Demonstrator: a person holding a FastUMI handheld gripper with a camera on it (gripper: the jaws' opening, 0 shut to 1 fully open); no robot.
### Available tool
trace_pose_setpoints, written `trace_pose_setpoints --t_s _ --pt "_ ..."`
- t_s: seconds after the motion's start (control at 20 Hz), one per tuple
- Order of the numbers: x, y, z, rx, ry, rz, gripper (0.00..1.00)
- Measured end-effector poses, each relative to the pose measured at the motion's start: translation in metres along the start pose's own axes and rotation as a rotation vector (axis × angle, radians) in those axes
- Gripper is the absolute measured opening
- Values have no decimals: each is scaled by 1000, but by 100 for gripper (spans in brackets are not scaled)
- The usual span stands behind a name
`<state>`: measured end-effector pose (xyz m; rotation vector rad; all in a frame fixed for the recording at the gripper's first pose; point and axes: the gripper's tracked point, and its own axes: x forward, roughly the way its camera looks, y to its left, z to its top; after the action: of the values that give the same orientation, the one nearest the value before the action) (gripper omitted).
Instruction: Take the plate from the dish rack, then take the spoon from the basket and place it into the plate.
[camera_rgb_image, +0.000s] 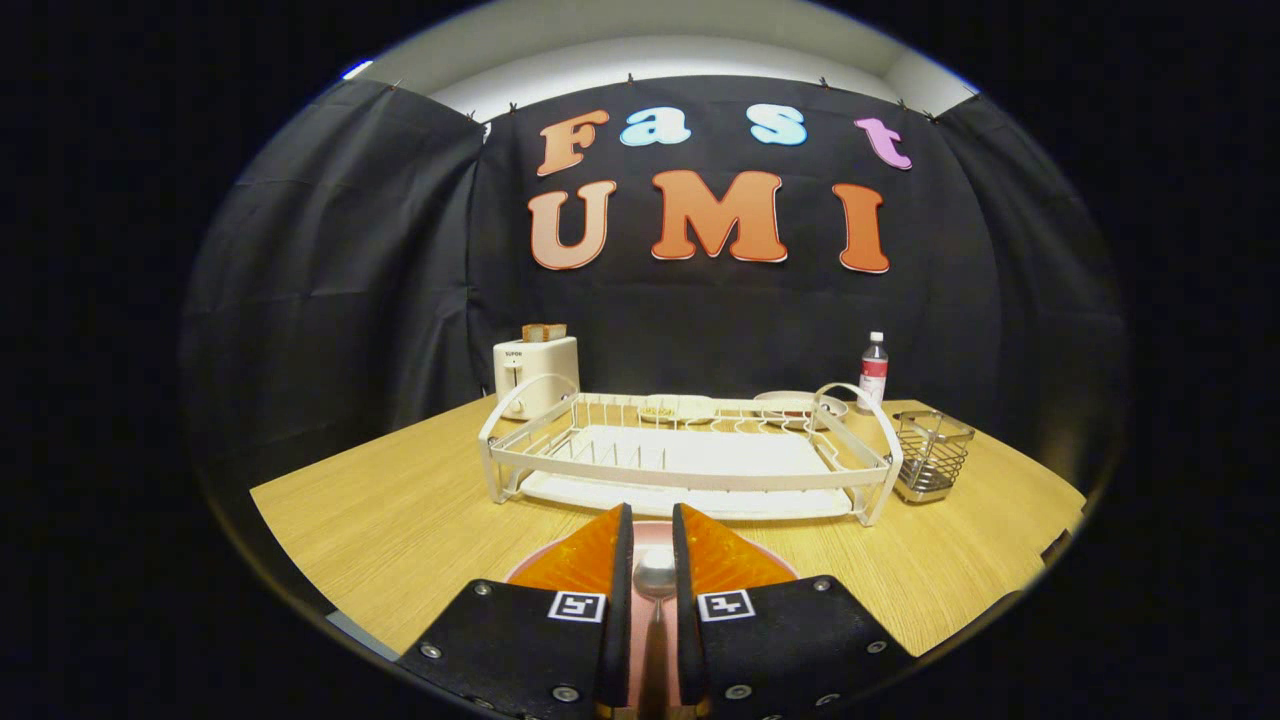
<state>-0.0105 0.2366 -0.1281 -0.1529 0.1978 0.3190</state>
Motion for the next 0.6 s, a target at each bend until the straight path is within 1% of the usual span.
trace_pose_setpoints --t_s 0.05,0.15,0.2,0.3,0.5,0.6 --pt "-1 0 -4 3 16 0 20" --pt "-3 -4 -3 8 18 -7 37" --pt "-6 -6 -1 13 10 -10 52" --pt "-6 -15 3 22 4 -23 72" --pt "-9 -40 10 38 -2 -61 93" --pt "-12 -55 15 40 -8 -84 97"
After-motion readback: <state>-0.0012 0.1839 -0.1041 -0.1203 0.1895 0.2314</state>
